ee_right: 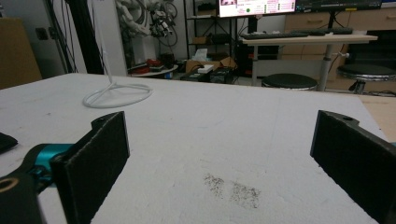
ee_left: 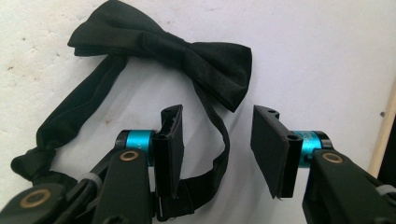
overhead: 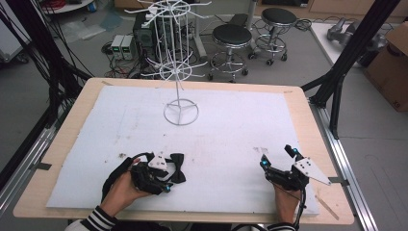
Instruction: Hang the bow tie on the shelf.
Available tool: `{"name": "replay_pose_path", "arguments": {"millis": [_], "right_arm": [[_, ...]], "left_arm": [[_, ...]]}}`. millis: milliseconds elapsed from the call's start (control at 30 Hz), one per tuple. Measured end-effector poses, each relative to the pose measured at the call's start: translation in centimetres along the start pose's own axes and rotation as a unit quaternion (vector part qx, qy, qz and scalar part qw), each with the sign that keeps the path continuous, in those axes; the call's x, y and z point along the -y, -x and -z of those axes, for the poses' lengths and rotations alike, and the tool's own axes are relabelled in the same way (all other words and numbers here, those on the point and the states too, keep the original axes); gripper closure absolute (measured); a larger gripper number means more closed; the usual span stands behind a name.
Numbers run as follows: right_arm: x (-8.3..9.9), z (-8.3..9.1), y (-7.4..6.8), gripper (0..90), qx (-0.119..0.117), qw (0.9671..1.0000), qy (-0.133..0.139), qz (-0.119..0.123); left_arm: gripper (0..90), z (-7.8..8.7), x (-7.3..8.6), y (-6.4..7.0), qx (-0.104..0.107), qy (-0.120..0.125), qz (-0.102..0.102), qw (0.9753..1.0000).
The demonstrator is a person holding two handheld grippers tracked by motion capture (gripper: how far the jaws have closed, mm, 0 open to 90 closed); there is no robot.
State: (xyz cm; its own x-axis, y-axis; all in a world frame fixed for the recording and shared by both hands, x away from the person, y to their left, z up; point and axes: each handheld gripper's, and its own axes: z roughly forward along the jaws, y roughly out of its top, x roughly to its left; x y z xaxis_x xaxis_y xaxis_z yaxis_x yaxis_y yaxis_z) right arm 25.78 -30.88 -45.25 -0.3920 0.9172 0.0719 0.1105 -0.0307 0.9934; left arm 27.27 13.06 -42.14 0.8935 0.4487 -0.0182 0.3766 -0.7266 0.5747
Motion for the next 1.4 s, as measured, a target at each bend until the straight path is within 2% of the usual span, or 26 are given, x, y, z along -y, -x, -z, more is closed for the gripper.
{"name": "replay_pose_path", "arguments": {"millis": [200, 500, 633, 733, 900, 1200, 1400], "right_arm": [[0.00, 0.00, -0.01, 3.5, -0.001, 1.0000, 0.001, 0.002], [0.01, 0.03, -0.02, 3.5, -0.001, 1.0000, 0.001, 0.000], [0.01, 0.03, -0.02, 3.5, -0.001, 1.0000, 0.001, 0.001], [0.01, 0.03, 0.00, 3.5, -0.001, 1.0000, 0.002, 0.002], [0.01, 0.03, -0.02, 3.5, -0.001, 1.0000, 0.001, 0.001], [0.01, 0.04, -0.02, 3.5, -0.001, 1.0000, 0.001, 0.001], [0.02, 0.04, -0.02, 3.5, -0.001, 1.0000, 0.001, 0.001]], "left_arm": [[54.7, -0.07, -0.30, 0.25, -0.011, -0.006, -0.002, 0.9999], [67.4, -0.15, -0.41, 0.27, -0.018, -0.020, -0.002, 0.9996], [70.9, -0.20, -0.45, 0.33, -0.013, -0.022, -0.001, 0.9997], [79.6, -0.15, -0.51, 0.31, -0.010, -0.025, -0.001, 0.9996], [86.4, -0.11, -0.49, 0.29, -0.010, -0.024, 0.008, 0.9996], [88.5, 0.02, -0.41, 0.28, -0.016, -0.020, 0.014, 0.9996], [88.7, 0.30, -0.34, 0.12, -0.023, -0.008, 0.022, 0.9995]]}}
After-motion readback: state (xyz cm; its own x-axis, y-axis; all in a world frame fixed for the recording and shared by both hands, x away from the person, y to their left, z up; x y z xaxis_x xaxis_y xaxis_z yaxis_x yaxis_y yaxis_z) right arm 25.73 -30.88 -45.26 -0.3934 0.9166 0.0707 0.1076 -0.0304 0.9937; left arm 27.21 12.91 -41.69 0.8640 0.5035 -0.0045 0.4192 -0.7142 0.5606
